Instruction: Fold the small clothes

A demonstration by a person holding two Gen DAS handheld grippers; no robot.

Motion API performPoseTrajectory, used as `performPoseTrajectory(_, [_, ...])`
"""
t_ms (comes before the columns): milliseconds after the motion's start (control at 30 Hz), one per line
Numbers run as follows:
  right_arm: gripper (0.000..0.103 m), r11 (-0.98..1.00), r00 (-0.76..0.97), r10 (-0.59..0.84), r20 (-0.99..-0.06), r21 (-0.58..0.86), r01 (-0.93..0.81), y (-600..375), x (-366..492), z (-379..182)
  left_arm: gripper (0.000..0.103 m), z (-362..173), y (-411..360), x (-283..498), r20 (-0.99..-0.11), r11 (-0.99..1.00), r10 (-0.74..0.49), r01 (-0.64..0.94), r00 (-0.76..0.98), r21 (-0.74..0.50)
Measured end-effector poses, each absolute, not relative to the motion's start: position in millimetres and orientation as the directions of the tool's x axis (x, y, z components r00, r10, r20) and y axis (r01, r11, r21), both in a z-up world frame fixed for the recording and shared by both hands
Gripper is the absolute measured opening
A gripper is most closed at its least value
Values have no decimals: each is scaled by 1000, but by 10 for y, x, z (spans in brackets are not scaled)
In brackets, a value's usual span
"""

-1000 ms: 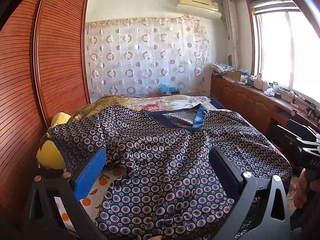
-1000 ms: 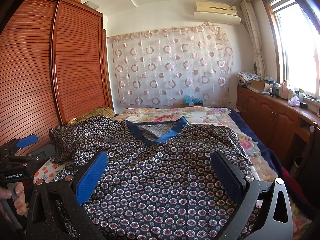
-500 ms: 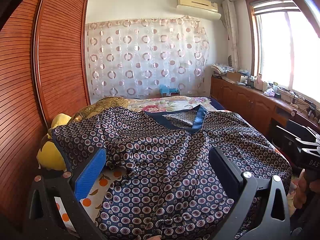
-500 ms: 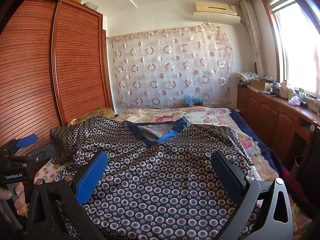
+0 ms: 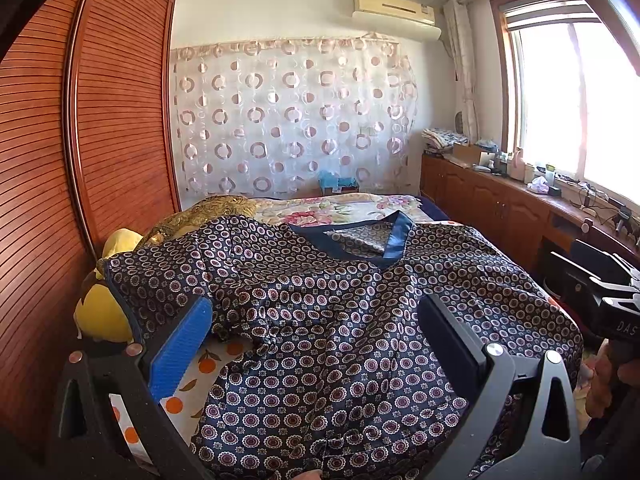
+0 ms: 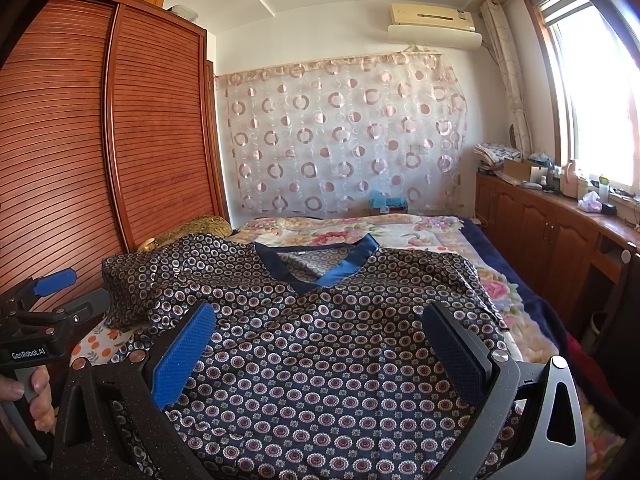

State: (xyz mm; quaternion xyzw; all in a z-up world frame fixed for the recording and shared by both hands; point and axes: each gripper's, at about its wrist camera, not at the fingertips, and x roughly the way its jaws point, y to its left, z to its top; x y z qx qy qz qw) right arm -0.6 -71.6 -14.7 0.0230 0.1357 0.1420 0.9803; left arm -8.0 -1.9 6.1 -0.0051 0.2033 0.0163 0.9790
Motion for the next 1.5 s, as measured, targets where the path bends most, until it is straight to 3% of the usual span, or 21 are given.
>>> performPoseTrajectory(600, [103,956,922,292,-256,87,-279,-704,4,-151,103,72,-24,-80,-402,1000,25,-29,915,-6])
performPoseTrajectory(1500, [103,916,872,394,-292,43,-399,-212,598,-329,103,-345,786,206,-514,990,112,-140,850,-16])
